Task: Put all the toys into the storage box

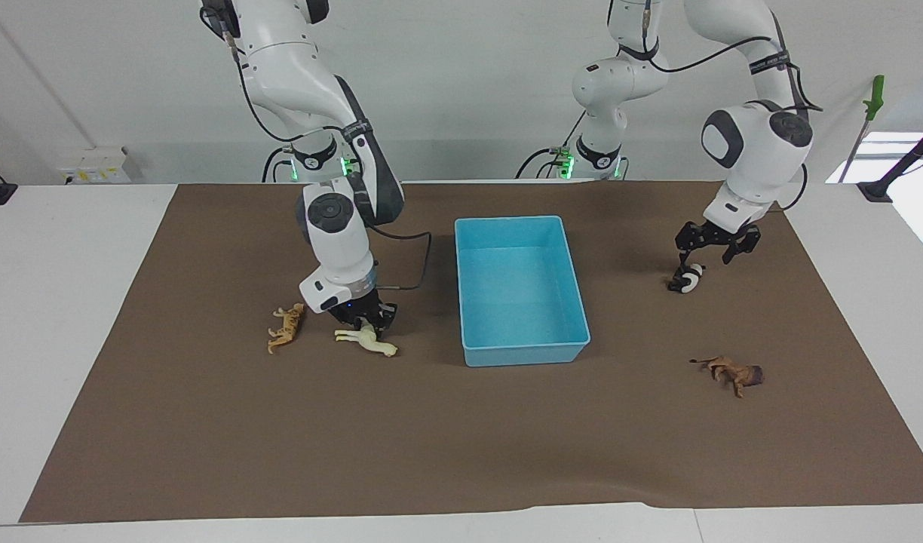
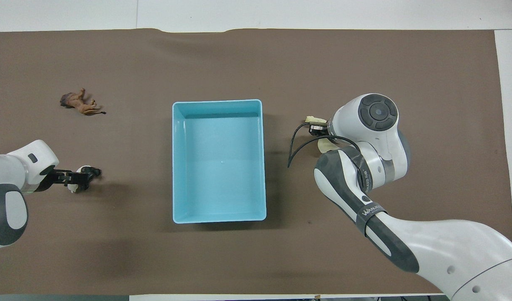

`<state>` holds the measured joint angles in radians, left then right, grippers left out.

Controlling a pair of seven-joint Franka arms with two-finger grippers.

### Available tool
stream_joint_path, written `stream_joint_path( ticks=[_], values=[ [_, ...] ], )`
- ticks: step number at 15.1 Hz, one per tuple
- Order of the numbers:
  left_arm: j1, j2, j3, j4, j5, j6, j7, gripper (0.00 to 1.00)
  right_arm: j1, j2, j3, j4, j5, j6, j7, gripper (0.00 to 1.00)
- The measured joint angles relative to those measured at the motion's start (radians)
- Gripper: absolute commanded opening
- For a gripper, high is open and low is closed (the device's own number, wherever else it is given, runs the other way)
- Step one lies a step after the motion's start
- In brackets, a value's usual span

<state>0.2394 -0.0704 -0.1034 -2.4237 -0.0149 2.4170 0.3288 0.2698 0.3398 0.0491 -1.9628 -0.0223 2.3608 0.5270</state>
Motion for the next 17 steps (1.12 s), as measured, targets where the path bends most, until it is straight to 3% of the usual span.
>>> stream_joint_path(
  ticks=[2, 6, 9, 13, 14, 17],
  values=[
    [-0.001, 0.059, -0.004, 0.000, 0.000, 0.064, 0.000, 1.00, 0.017, -0.005, 0.002, 0.111, 0.000, -0.145, 0.000, 0.00],
    [-0.013, 0.072, -0.009, 0.002, 0.000, 0.071, 0.001, 1.00, 0.109, -0.005, 0.004, 0.457, 0.023, -0.494, 0.061, 0.00],
    [-0.024, 0.077, -0.009, -0.005, 0.000, 0.071, 0.002, 1.00, 0.251, 0.034, 0.006, 0.573, 0.045, -0.521, 0.203, 0.00],
    [-0.024, 0.086, -0.008, -0.011, 0.000, 0.071, 0.003, 1.00, 0.457, 0.116, 0.006, 0.594, 0.028, -0.428, 0.371, 0.00],
    [-0.024, 0.086, -0.007, -0.014, 0.000, 0.071, 0.003, 0.83, 0.484, 0.143, 0.005, 0.590, 0.016, -0.398, 0.392, 0.00],
    [-0.023, 0.086, -0.004, -0.017, 0.000, 0.071, 0.003, 0.20, 0.485, 0.202, -0.005, 0.550, 0.003, -0.307, 0.400, 0.00]
  ],
)
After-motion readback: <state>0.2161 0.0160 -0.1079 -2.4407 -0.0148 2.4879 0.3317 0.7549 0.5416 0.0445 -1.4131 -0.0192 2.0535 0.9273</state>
